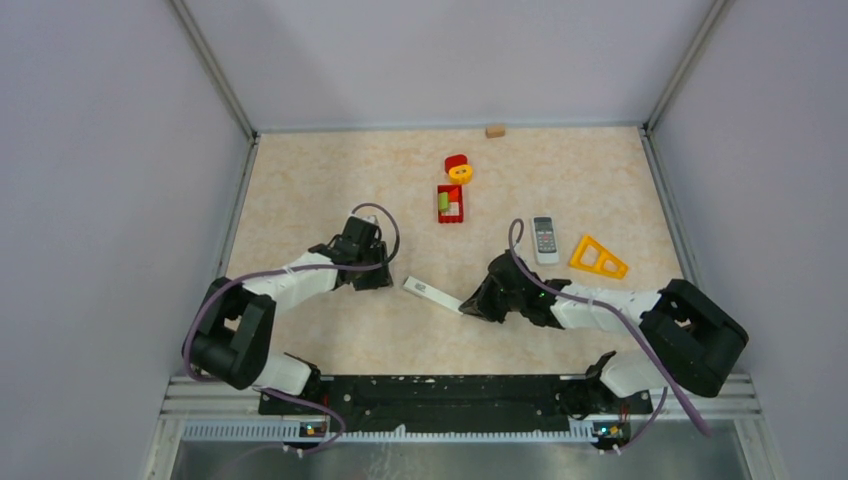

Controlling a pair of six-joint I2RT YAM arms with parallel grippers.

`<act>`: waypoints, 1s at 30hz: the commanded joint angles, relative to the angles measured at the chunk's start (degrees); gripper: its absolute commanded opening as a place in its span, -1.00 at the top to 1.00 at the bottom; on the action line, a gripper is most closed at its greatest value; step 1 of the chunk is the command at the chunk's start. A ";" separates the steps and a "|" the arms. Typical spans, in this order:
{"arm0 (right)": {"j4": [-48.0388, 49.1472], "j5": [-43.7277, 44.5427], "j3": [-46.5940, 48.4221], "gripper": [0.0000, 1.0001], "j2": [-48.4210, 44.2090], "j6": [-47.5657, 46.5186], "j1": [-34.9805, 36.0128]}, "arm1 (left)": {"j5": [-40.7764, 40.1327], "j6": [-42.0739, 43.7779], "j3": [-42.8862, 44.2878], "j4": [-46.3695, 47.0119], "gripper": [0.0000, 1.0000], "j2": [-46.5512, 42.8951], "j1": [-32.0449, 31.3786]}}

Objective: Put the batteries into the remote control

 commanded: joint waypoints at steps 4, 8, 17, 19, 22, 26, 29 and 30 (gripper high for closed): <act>-3.62 -1.31 1.38 0.77 1.27 -3.61 -1.73 | -1.31 2.10 1.25 2.52 0.09 -0.76 0.27; -3.66 -1.56 1.90 0.77 1.45 -4.06 -1.80 | -5.00 -0.71 0.55 3.00 -0.18 -4.50 0.25; -3.48 -2.11 2.54 0.70 2.71 -4.21 -1.75 | 6.46 -1.07 -1.12 13.13 -0.38 -5.51 0.25; -3.48 -2.21 2.47 0.70 2.75 -4.17 -1.78 | 9.57 -0.40 -0.49 13.51 -0.29 -3.23 0.27; -3.35 -2.37 2.48 0.69 2.90 -4.08 -1.79 | 13.27 0.42 -0.53 14.49 -0.20 -0.70 0.29; -2.93 -2.82 2.37 0.68 3.45 -3.74 -1.79 | 16.84 0.37 -1.58 16.62 -0.09 0.49 0.31; -2.69 -2.95 2.37 0.67 3.53 -3.44 -1.79 | 17.76 0.26 -2.43 17.22 0.12 1.25 0.26; -2.69 -2.97 2.37 0.67 3.54 -3.38 -1.73 | 17.95 0.26 -2.76 17.23 0.21 1.50 0.28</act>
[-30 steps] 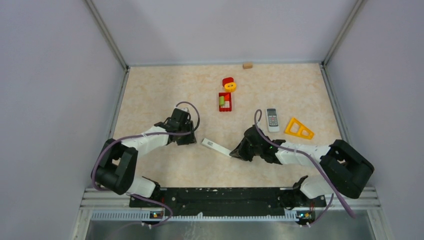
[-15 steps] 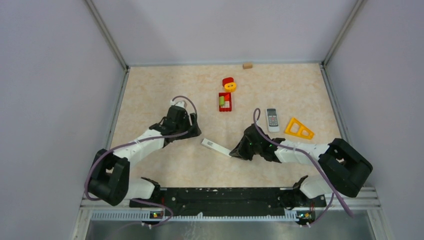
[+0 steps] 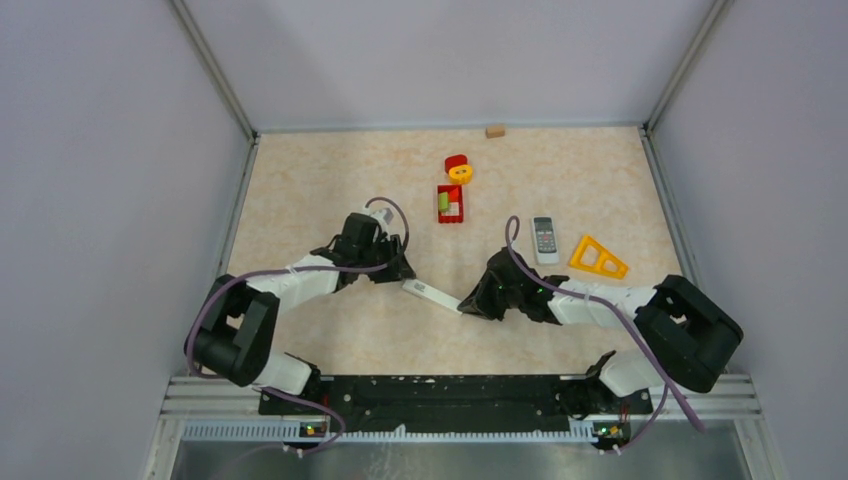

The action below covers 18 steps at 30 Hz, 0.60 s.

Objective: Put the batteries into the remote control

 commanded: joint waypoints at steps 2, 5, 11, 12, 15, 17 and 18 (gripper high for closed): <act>-2.46 0.03 0.92 0.68 1.65 -0.60 -0.39 | 4.08 0.91 -2.20 3.86 0.32 1.15 0.14; -2.38 0.16 0.78 0.68 1.69 -0.38 -0.42 | 4.25 0.92 -3.55 3.83 0.36 1.38 0.19; -2.11 0.09 0.60 0.69 1.61 -0.11 -0.39 | 4.23 1.17 -5.70 3.86 0.39 1.61 0.16; -2.02 -0.03 0.53 0.69 1.59 -0.05 -0.38 | 4.31 1.22 -5.95 3.86 0.41 1.95 0.19; -1.84 -0.22 0.61 0.69 1.67 -0.15 -0.38 | 4.06 1.19 -6.31 3.86 0.51 3.08 0.20; -1.67 -0.40 0.95 0.69 2.02 -0.51 -0.39 | 3.73 1.18 -6.62 3.86 0.59 3.52 0.17; -1.53 -0.74 1.31 0.69 2.38 -0.69 -0.41 | 3.68 1.14 -6.86 3.86 0.64 3.57 0.20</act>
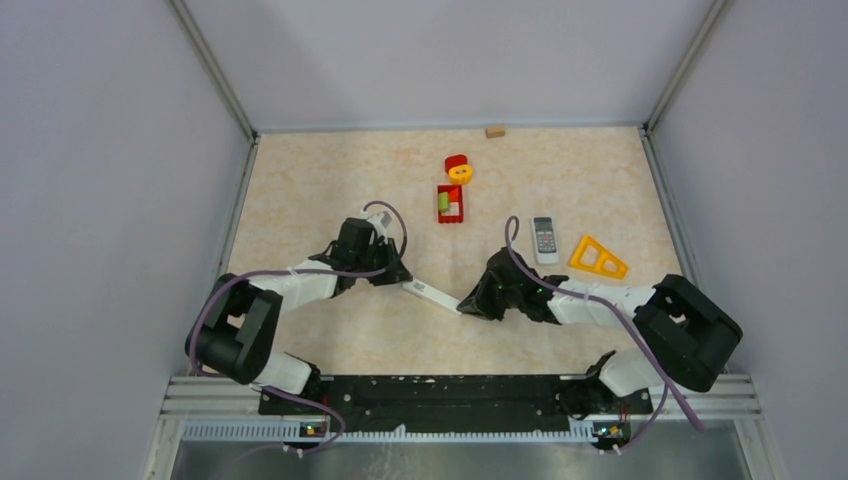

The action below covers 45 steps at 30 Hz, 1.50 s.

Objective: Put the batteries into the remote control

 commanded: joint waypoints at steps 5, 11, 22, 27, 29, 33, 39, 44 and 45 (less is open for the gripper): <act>-0.82 -1.59 3.22 0.69 4.57 -0.73 -0.33 | 0.25 -0.34 -3.68 -2.79 0.82 2.57 -0.75; -1.59 -0.06 5.44 0.66 6.81 -0.20 -0.29 | -0.93 -1.89 -4.54 -3.20 0.97 3.48 -0.75; -1.57 4.67 6.89 0.12 3.55 -2.00 0.28 | -4.61 -2.04 2.28 -6.27 0.95 1.47 0.13; -1.96 6.17 5.20 -0.01 -1.33 -4.18 0.34 | -5.25 -1.47 5.43 -7.84 0.67 -0.22 1.63; -1.31 6.49 4.24 -0.12 -3.34 -5.24 0.24 | -4.84 -1.12 5.53 -8.31 0.46 -1.27 2.21; -2.04 7.19 3.48 -0.18 -5.95 -5.95 0.14 | -3.07 -0.79 5.22 -8.69 -0.16 -3.96 3.55; -5.13 6.34 3.60 0.05 -5.62 -4.90 0.02 | 0.15 -1.57 4.19 -7.41 -0.53 -7.07 4.53; -4.71 5.27 3.34 0.20 -3.82 -4.20 0.04 | 4.12 -1.65 3.42 -6.02 -0.51 -4.76 4.58; -4.28 5.26 3.32 0.23 -3.42 -4.15 0.02 | 5.15 -1.74 3.23 -5.73 -0.48 -3.97 4.61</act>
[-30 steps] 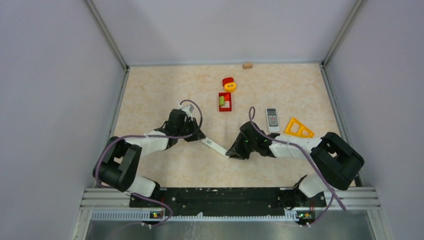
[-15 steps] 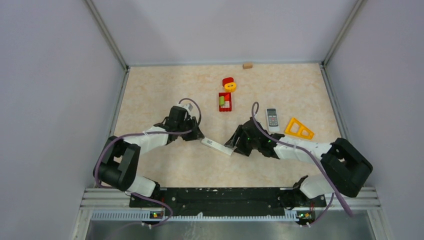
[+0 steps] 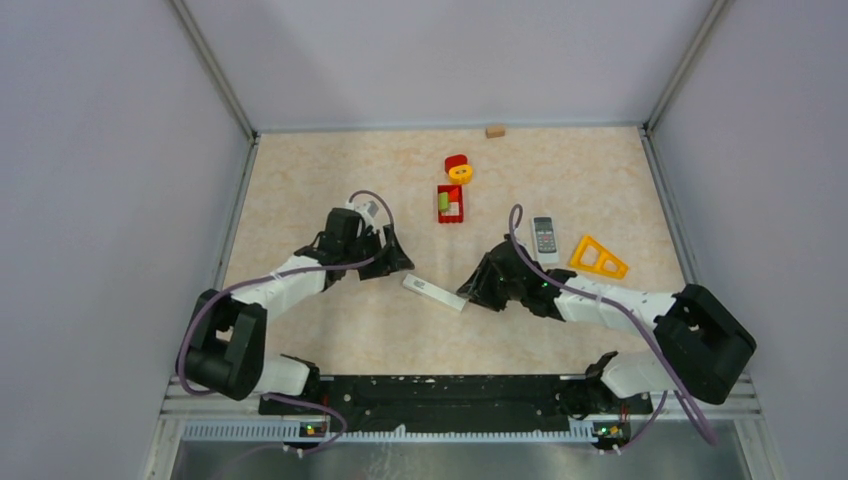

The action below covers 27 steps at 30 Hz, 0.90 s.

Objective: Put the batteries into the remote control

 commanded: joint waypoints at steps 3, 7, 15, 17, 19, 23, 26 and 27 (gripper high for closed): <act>1.87 -2.13 -0.29 0.33 2.97 0.87 -0.03 | 6.37 -0.47 -0.95 3.42 -0.36 3.71 0.25; 2.76 -3.28 -0.29 0.47 5.03 1.42 0.00 | 7.59 -0.69 -1.54 4.34 -0.13 5.80 0.19; 4.15 -3.44 -0.75 0.71 7.21 2.63 0.03 | 7.25 -0.88 -3.91 5.67 0.32 7.12 0.20; 4.18 -3.59 -0.73 0.76 8.03 3.03 0.01 | 7.83 -1.12 -4.36 7.43 0.41 8.28 0.20; 5.86 -3.70 -0.56 0.78 8.93 3.52 -0.04 | 8.31 -1.25 -4.95 8.36 0.44 9.18 0.24; 5.11 -3.25 0.45 0.83 10.30 3.96 -0.04 | 8.51 -1.33 -5.87 9.45 0.45 10.65 0.20; 2.95 -2.60 1.90 0.88 11.05 4.10 -0.02 | 8.61 -1.48 -6.42 9.96 0.48 11.70 0.22; 2.13 -2.50 2.50 0.89 11.51 4.12 -0.03 | 8.46 -1.52 -6.52 10.05 0.49 12.09 0.21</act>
